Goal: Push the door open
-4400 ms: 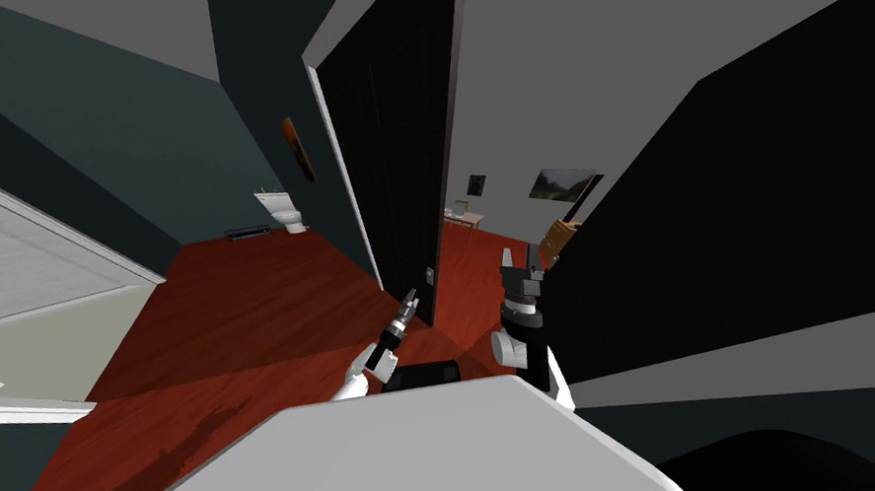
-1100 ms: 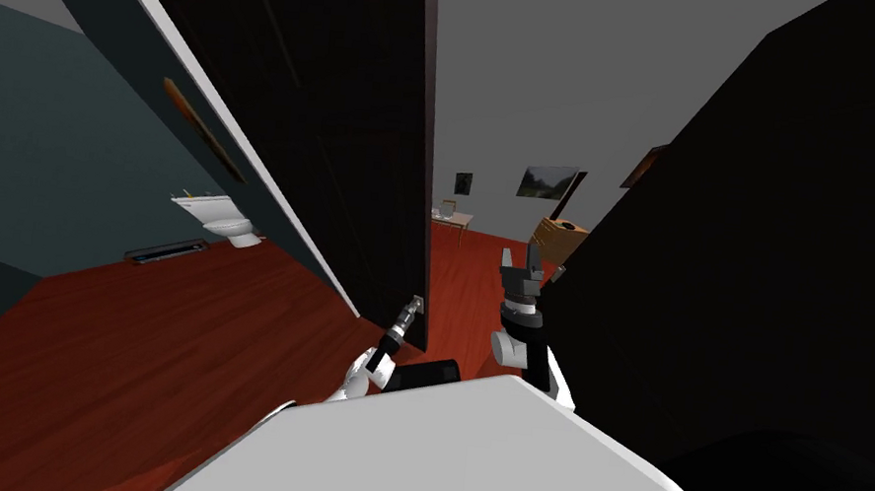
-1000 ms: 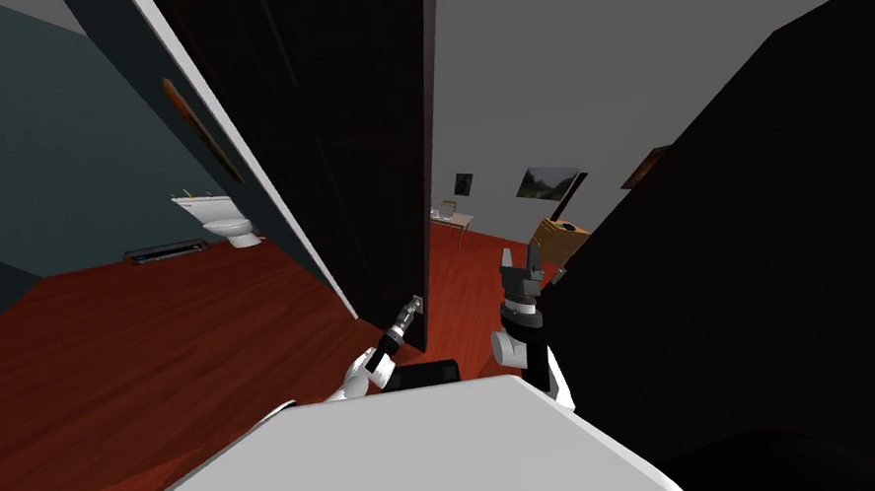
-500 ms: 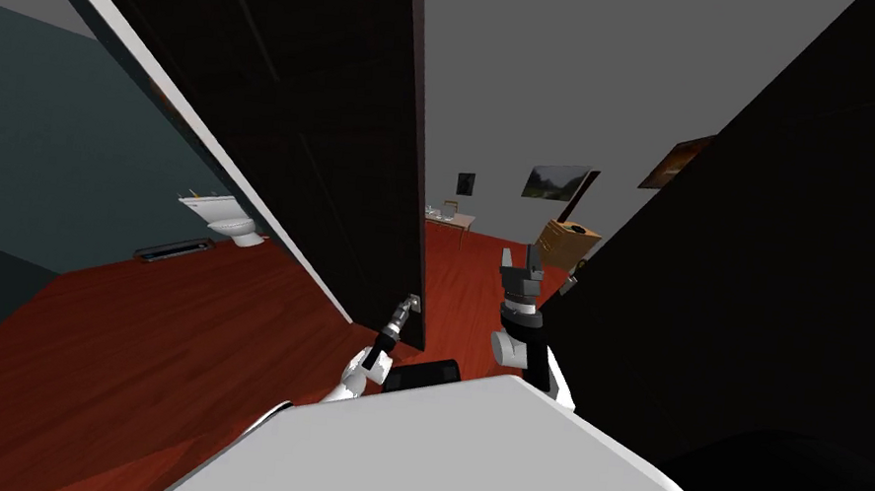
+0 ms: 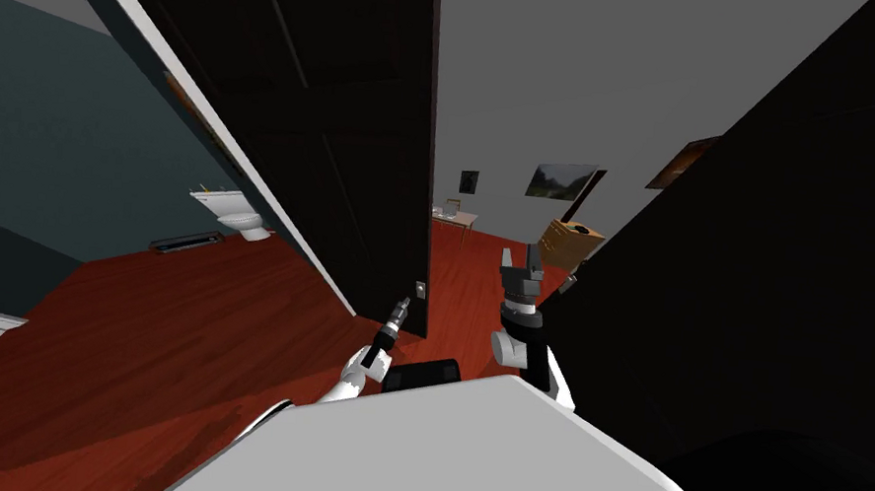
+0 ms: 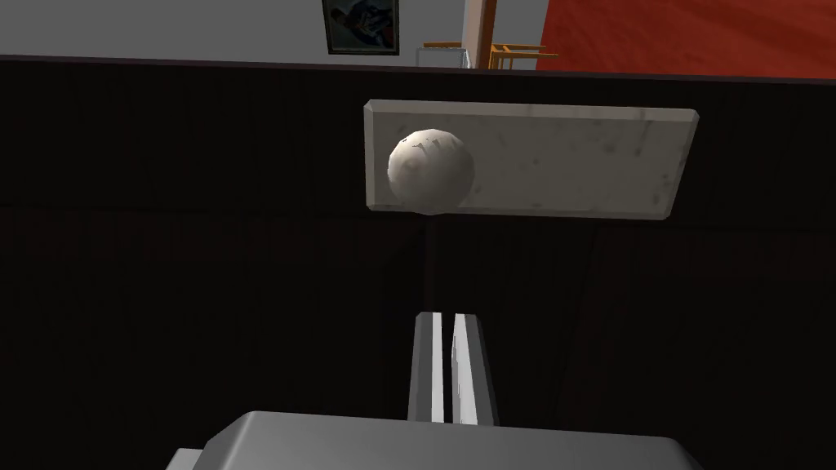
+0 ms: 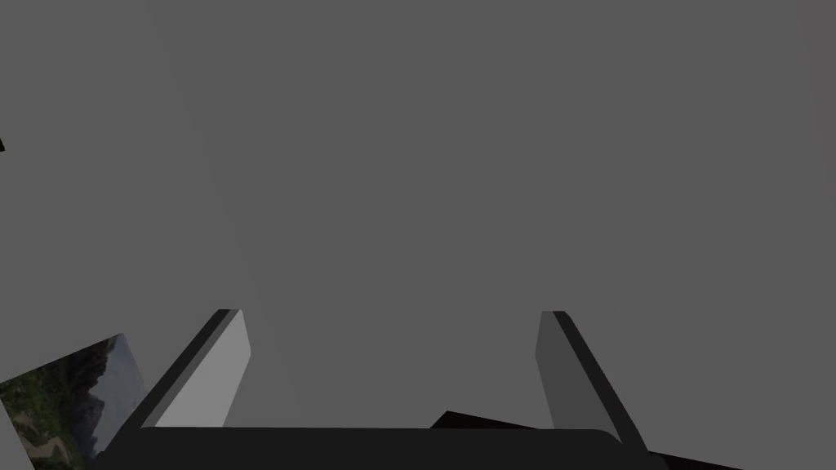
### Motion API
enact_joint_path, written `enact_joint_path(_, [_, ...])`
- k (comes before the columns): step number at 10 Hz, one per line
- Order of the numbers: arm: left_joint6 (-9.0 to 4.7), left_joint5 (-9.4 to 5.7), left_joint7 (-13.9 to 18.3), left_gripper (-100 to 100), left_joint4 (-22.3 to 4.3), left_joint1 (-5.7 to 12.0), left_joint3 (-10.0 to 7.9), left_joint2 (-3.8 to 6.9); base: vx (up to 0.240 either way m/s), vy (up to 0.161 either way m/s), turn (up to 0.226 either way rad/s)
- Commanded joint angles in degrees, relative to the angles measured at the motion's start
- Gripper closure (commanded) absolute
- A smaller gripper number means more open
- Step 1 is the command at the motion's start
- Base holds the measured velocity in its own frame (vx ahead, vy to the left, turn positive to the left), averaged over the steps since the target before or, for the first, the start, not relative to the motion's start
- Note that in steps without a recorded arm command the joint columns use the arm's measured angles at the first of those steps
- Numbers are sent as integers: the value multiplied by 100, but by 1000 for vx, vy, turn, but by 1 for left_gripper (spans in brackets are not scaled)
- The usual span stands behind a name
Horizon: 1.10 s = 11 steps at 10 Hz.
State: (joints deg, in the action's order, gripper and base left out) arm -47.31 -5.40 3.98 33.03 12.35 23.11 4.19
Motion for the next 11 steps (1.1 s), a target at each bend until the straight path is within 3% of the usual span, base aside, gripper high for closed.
enact_joint_path(1, [29, 5, 10, -100, 43, -15, 15, -6, -209, 35, 34])
enact_joint_path(5, [50, 9, 31, -100, 40, 5, 36, -73, -202, 44, 26])
enact_joint_path(11, [-52, -16, -32, -100, -14, -15, -32, -52, 160, -72, -23])
